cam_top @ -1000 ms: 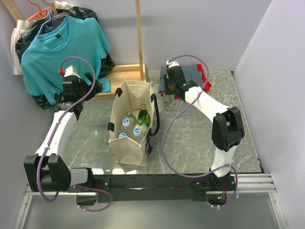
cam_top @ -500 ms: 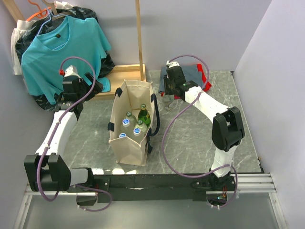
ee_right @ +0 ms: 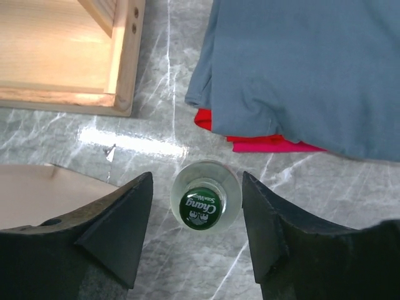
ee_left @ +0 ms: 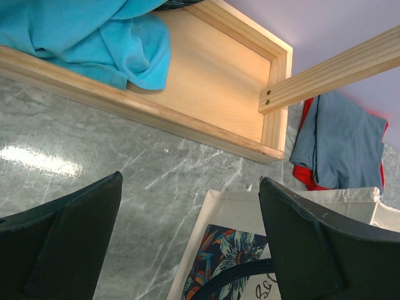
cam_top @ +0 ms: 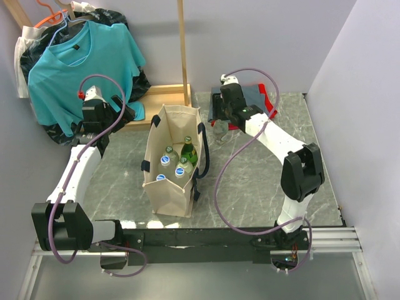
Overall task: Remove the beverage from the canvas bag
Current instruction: Place the drink at the center of the board, then take out the drink from the canvas bag.
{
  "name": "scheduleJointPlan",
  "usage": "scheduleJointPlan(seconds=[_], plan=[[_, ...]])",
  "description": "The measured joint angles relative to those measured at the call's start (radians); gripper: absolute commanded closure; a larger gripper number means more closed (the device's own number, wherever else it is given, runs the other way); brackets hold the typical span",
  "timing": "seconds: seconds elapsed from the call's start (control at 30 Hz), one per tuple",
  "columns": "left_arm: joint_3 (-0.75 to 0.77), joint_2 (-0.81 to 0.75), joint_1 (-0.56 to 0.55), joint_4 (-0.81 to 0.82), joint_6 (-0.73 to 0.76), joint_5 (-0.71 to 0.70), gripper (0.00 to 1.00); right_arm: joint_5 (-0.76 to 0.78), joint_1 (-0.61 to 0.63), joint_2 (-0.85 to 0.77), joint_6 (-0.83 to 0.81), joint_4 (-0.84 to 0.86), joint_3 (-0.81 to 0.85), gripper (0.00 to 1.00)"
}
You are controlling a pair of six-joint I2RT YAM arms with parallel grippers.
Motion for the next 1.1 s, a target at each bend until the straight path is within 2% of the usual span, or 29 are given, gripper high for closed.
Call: scheduleJointPlan(seconds=[0.07, 0.17, 0.33, 0.43, 0.47, 0.87, 1.1], plan=[[0.0, 0.0, 0.0, 0.0, 0.0, 0.0, 0.04, 0.005, 0.0, -0.003, 0.0, 0.0, 0.0, 0.33], [0.0, 0.0, 0.0, 0.0, 0.0, 0.0, 0.04, 0.016, 0.0, -0.01, -0.001, 0.0, 0.0, 0.25], [0.0, 0.0, 0.0, 0.0, 0.0, 0.0, 0.04, 0.019, 0.0, -0.042, -0.005, -0.004, 0.0, 0.21], [0.0, 0.0, 0.0, 0.0, 0.0, 0.002, 0.04, 0.008, 0.0, -0.068, -0.012, -0.016, 0.01, 0.11], [0.0, 0.0, 0.0, 0.0, 0.0, 0.002, 0.04, 0.002, 0.0, -0.075, -0.016, -0.023, 0.019, 0.0], [0.0, 0.0, 0.0, 0.0, 0.0, 0.007, 0.04, -0.111, 0.002, -0.1, 0.012, -0.148, 0.206, 0.0], [0.0, 0.0, 0.0, 0.0, 0.001, 0.01, 0.04, -0.248, 0.002, -0.236, 0.08, -0.128, 0.146, 0.0]])
